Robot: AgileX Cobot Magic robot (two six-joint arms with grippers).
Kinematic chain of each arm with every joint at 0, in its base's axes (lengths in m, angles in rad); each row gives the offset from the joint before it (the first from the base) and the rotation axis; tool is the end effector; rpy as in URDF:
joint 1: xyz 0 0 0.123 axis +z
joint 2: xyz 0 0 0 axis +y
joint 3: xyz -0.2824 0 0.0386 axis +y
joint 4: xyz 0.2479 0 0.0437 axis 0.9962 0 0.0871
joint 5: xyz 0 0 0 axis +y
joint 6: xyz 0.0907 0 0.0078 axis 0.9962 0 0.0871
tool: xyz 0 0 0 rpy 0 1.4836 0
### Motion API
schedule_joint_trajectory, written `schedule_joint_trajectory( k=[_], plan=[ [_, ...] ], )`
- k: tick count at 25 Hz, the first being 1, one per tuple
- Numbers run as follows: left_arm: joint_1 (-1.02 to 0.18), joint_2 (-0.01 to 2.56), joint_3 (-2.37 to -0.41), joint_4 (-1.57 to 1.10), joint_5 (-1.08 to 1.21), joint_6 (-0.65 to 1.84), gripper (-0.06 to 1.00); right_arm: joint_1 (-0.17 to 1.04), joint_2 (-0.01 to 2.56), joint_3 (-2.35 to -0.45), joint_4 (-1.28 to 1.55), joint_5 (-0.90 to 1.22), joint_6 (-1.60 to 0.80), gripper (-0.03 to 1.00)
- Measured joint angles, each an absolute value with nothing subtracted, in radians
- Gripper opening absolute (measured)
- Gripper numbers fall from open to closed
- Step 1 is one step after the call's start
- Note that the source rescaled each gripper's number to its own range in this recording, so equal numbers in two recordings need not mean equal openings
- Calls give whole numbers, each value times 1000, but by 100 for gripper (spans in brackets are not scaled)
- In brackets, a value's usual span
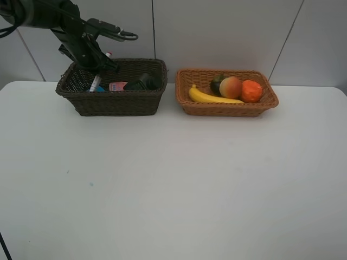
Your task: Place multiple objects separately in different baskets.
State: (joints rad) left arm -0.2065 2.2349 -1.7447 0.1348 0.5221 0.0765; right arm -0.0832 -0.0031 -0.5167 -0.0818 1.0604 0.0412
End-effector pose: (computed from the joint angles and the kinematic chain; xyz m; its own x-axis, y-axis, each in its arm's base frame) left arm 0.4892 -0.0962 0.1710 -0.7331 0.3496 -0.5833 0.3117 0.9351 0.1687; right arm -0.0080 -0.0059 0.2820 -0.4351 0.0375 -0.8996 0.1473 0.9886 -0.0301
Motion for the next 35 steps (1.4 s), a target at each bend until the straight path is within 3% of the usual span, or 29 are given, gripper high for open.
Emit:
schedule_joint_trajectory(
  k=[4,5,6,8,9,12,22,35],
  plan=[
    [-206,2235,-1745,126,547,77,4,-83,-3,-517,-82,1060,41,100],
    [-206,2235,-1745,124,559,77,11,-83,-3,-517,-82,1060,41,100],
    [-206,2235,-1745,121,571,77,24,-83,-3,-517,-82,1060,41,100],
    [-206,2235,-1745,114,579,74,67,-83,-3,-517,-82,1060,41,100],
    [-206,2235,-1745,112,583,69,82,-83,-3,-517,-82,1060,41,100],
    [-206,2232,-1745,111,592,69,97,-83,-3,-517,-82,1060,41,100],
    [-213,2109,-1745,134,684,65,100,-83,-3,-517,-82,1060,41,100],
    [-359,1636,-1745,322,990,-52,100,-83,-3,-517,-82,1060,41,100]
  ],
)
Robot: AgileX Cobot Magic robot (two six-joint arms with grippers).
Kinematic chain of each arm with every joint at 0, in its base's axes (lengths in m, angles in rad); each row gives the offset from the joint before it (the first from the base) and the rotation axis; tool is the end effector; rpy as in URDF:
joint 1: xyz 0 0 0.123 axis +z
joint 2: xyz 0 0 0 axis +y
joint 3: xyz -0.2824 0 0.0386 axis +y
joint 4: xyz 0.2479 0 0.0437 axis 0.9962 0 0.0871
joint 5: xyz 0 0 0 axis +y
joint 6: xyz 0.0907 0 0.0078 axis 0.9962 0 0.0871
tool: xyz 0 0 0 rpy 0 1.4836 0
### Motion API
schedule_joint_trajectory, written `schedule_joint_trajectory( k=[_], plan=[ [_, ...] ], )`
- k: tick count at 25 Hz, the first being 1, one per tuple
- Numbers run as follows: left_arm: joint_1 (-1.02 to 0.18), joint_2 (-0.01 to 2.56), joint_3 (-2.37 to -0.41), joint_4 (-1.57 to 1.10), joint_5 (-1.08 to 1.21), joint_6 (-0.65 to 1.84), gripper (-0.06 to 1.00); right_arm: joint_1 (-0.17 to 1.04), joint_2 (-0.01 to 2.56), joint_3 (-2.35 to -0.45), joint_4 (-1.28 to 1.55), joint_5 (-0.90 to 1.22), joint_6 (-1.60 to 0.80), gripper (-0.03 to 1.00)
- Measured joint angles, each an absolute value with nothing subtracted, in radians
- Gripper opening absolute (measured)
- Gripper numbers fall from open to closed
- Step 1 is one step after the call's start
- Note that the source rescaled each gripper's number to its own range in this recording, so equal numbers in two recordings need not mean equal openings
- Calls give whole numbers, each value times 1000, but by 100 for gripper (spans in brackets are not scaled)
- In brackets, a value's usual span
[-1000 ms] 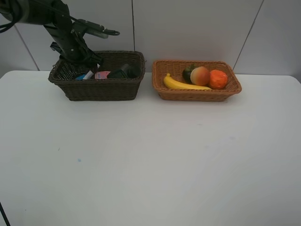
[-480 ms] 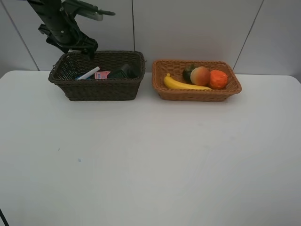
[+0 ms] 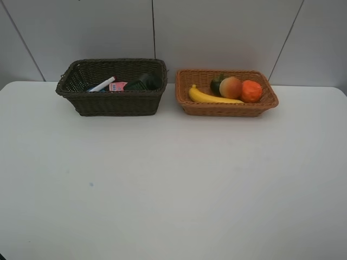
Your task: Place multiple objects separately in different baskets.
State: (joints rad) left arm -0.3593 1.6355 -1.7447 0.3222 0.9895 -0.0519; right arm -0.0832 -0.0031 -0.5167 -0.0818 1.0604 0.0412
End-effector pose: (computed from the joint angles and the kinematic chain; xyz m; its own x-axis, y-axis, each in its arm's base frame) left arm 0.3469 -0.1045 0.4117 -0.6245 0.3675 -0.6891 0.2436 0.9300 0.2752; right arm -0.0080 -0.0059 0.2820 -0.4351 0.0375 -0.8996 0.1473 0.9886 -0.0301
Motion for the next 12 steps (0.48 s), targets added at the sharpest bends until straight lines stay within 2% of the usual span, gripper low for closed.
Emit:
schedule_joint_trajectory(
  k=[5,9,12],
  plan=[
    [-455,1478,-1745,432,1192,-114,100,-83,-3,-517,-82,1060,41,100],
    [-537,1287,-1701,490,1202,-155,100,-83,-3,-517,-82,1060,41,100],
    [-546,1139,-1624,532,1202,-182,100,-83,-3,-517,-82,1060,41,100]
  ],
)
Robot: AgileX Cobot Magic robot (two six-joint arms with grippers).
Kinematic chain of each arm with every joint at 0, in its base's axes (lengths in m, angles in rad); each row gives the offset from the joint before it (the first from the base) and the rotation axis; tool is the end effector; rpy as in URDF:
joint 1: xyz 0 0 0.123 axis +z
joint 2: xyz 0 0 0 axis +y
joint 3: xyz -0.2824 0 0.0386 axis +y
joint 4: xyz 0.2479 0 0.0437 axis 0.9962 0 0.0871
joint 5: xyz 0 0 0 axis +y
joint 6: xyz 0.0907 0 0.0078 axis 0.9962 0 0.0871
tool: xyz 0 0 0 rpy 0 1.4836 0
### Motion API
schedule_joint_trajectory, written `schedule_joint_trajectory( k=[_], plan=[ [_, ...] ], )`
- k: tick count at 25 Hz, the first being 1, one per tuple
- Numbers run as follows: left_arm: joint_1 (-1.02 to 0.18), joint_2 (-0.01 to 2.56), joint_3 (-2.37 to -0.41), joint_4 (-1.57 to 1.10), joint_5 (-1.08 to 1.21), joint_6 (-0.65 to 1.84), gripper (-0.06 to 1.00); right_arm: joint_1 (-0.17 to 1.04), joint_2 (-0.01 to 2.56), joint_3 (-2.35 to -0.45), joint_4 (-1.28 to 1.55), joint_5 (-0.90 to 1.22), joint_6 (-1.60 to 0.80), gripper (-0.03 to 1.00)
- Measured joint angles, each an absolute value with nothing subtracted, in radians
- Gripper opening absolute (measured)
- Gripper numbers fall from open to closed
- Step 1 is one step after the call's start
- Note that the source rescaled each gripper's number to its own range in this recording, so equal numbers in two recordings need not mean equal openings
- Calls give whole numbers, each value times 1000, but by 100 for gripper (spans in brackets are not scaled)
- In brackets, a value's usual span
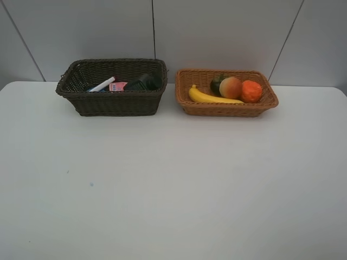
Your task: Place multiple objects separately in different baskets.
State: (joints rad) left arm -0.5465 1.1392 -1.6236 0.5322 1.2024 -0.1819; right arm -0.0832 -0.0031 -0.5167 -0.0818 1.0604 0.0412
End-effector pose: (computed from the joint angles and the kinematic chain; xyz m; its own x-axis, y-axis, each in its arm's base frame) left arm 0.1788 -0.0583 0.5059 -0.4634 0.3098 -0.8302 0.1316 0.9506 0.2812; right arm -0.0080 -0.0059 0.2820 -0.4351 0.0375 -0.8996 0.1473 0.9886 -0.0301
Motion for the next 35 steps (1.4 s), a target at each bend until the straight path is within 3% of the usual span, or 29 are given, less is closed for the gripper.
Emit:
schedule_joint_trajectory(
  k=[8,17,20,27,35],
  plan=[
    [-511,683,-1279,527,1202,-272,100,-83,-3,-517,-82,1060,41,100],
    [-114,277,-962,287,1202,-170,100,-83,-3,-517,-83,1060,41,100],
    [-37,183,-879,202,1202,-148,100,-83,-3,-517,-83,1060,41,100],
    [-12,-2,-639,119,1176,-145,100,-83,-3,-517,-83,1060,41,100],
    [-11,-4,-509,84,1087,-147,100,-83,-3,-517,-83,1060,41,100]
  ],
)
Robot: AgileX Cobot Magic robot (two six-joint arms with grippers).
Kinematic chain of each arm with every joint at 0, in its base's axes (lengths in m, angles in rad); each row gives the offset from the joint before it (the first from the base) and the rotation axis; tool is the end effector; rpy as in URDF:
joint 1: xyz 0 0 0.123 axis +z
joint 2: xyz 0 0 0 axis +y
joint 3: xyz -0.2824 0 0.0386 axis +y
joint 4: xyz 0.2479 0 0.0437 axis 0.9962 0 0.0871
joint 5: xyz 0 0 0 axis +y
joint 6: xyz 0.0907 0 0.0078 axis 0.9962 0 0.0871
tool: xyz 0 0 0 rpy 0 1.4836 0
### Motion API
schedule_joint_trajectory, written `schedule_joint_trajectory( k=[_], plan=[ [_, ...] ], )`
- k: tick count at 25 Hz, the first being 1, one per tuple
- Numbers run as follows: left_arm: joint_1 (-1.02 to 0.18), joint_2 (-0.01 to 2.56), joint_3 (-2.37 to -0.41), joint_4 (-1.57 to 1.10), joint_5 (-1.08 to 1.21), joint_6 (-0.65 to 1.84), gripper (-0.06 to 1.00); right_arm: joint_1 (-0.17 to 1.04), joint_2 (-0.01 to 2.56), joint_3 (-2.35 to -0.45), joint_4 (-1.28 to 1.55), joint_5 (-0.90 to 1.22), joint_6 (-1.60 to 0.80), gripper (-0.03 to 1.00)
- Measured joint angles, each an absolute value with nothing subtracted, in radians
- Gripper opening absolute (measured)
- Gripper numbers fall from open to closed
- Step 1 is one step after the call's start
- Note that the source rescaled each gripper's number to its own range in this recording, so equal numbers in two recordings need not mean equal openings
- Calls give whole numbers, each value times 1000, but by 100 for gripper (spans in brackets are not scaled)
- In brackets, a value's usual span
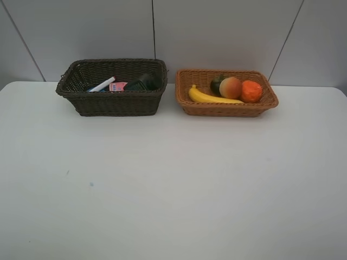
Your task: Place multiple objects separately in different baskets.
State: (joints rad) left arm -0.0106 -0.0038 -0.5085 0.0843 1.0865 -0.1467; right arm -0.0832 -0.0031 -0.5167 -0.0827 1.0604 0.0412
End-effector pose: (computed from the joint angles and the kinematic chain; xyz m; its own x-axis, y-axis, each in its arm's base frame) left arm -0.0076 0.0069 0.2777 -0.4580 -0.1020 -0.8831 -0.1050 0.9926 -0.0602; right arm -0.0080 -0.0059 0.2820 -0.4351 0.0370 -0.8996 0.1478 0.9885 -0.0308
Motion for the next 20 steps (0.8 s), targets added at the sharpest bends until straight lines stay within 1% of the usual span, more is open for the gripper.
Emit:
schedule_joint_trajectory(
  k=[5,13,20],
  plan=[
    [-11,-6,-507,84,1073,-142,100,-83,-3,-517,-83,1060,41,100],
    [-11,-6,-507,0,1071,-23,100,-83,-3,-517,-83,1060,41,100],
    [-10,-6,-507,-9,1070,0,100,-83,-3,-517,-83,1060,41,100]
  ],
)
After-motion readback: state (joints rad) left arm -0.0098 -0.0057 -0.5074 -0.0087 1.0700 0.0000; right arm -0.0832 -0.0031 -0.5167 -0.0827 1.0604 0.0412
